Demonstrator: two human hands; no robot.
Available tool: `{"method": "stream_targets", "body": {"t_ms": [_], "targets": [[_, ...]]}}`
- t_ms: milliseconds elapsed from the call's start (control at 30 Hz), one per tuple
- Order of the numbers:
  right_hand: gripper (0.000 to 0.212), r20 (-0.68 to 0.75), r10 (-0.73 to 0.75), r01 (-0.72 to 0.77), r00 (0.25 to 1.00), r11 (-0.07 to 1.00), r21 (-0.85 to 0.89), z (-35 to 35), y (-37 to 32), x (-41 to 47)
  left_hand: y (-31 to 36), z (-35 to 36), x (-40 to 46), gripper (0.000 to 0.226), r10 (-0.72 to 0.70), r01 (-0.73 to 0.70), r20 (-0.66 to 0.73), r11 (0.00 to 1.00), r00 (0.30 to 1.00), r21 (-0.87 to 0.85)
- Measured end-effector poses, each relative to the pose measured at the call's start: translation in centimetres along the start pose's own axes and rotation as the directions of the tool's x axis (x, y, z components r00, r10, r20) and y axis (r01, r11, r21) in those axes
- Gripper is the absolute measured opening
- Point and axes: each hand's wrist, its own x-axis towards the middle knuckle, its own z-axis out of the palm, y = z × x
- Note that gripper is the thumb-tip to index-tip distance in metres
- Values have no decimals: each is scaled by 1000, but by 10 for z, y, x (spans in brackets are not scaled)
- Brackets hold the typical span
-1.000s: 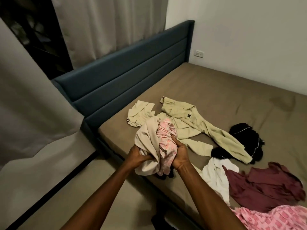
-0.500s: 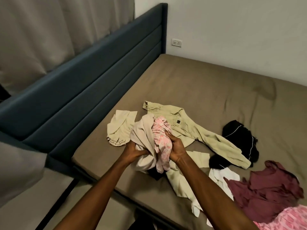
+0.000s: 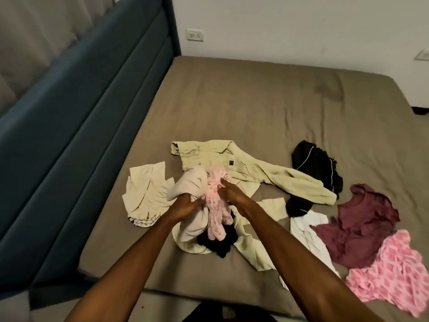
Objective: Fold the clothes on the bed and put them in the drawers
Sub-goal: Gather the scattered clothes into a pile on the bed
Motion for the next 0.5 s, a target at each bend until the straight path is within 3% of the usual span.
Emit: {"method": "stream_targets", "body": {"t_ms": [133,300,500], "targets": [[49,-32,16,-19,999,992,-125,-11,10,6,15,18,19,95,-175,186,136,980,975,-68],[48,-138,-6,-31,990,963,-267,-43,37,-4,38,59,43,75,-3,-8,131,997,991,81],[52,-348,71,-120,935,985,-123,-127,73,-41,62,125,57,73,2,-56,243,975,970,216]]}}
